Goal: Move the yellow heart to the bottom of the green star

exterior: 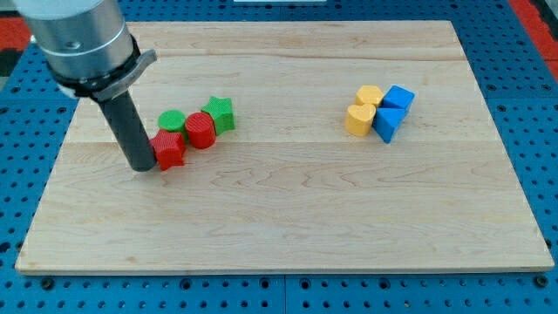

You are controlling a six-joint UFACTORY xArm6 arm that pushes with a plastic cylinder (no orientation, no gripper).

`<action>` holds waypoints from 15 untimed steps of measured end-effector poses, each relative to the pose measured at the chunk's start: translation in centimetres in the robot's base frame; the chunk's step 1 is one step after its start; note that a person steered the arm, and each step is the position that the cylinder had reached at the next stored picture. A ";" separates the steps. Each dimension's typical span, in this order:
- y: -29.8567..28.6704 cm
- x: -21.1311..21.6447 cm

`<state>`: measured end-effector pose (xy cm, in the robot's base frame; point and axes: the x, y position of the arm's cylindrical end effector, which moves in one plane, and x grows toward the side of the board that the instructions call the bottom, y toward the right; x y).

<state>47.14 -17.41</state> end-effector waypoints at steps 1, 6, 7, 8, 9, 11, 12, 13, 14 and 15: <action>0.0 -1.0; 33.7 1.5; 38.5 -3.6; 33.0 -5.1; 25.0 -4.7; 26.2 -9.3; 21.1 -9.9; 18.5 -9.8; 18.5 -7.1; 18.5 -4.4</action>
<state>42.72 1.05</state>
